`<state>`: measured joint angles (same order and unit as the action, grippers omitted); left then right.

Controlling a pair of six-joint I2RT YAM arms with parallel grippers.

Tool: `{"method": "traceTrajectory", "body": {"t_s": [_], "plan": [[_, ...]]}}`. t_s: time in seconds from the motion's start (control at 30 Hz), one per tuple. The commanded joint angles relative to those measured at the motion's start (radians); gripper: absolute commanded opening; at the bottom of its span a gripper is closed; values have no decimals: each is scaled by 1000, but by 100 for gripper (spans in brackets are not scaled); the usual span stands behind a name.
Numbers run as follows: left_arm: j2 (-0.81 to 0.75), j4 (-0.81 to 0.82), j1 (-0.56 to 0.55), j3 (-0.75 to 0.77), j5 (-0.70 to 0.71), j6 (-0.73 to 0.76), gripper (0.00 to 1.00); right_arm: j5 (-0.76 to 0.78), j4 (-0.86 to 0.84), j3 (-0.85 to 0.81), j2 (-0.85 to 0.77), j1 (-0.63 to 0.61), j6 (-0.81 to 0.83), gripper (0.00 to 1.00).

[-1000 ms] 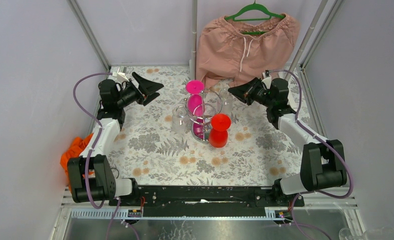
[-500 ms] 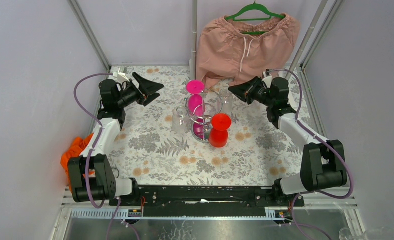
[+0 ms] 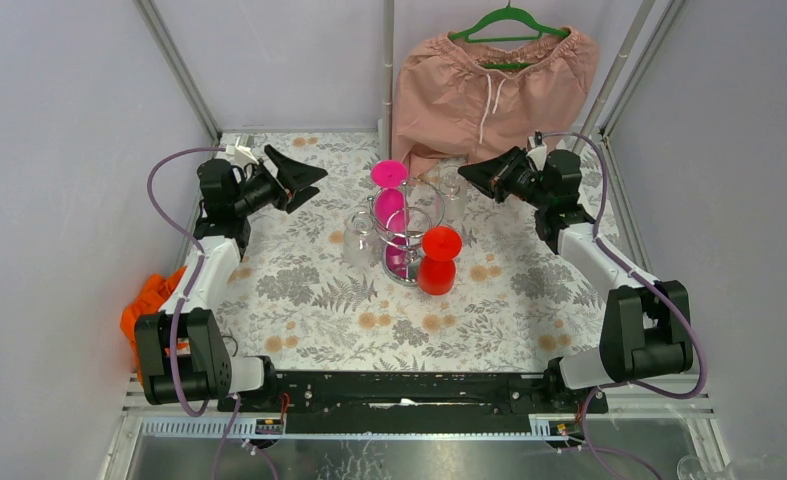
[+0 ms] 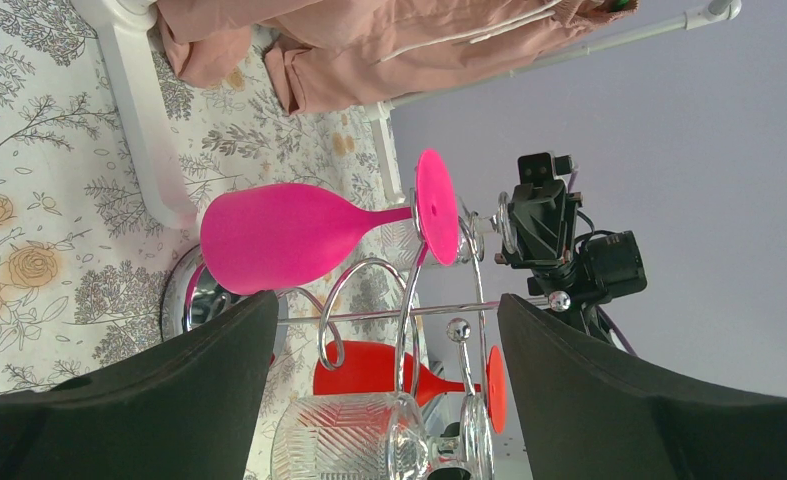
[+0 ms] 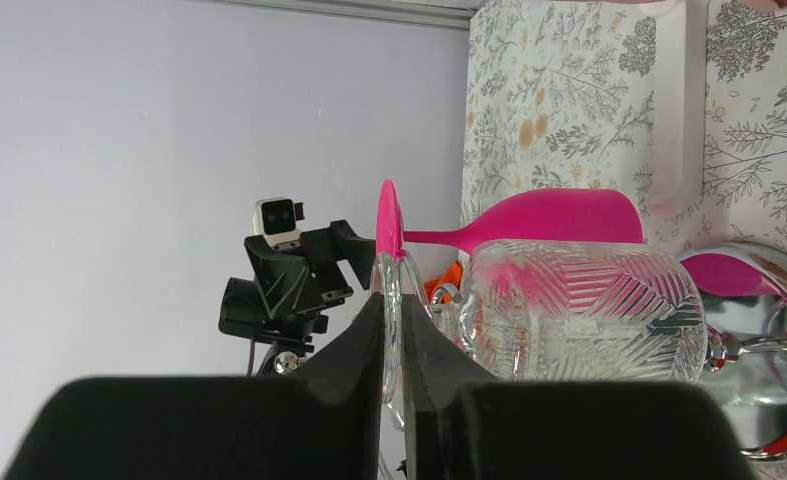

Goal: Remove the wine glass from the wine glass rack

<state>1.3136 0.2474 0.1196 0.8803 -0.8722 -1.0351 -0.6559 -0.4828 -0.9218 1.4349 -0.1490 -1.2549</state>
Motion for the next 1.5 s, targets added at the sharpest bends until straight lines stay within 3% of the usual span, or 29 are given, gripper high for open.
{"method": "traceTrajectory", "body": {"t_s": [0.0,0.53,0.93,1.13,1.47], "plan": [[10,3,7,-7,5,27,88,-18,-62,-46,-16,22,-4,0],[16,3,8,-5,8,28,88,-21,-40,-61,5,74,22,0],[25,10,8,22,21,19,88,-28,79,-243,5,98,75,0],[52,106,8,54,18,-40,88,-60,65,-331,-1,97,50,0],[90,440,7,69,-10,-185,89,-164,-135,-357,-53,97,-112,0]]}}
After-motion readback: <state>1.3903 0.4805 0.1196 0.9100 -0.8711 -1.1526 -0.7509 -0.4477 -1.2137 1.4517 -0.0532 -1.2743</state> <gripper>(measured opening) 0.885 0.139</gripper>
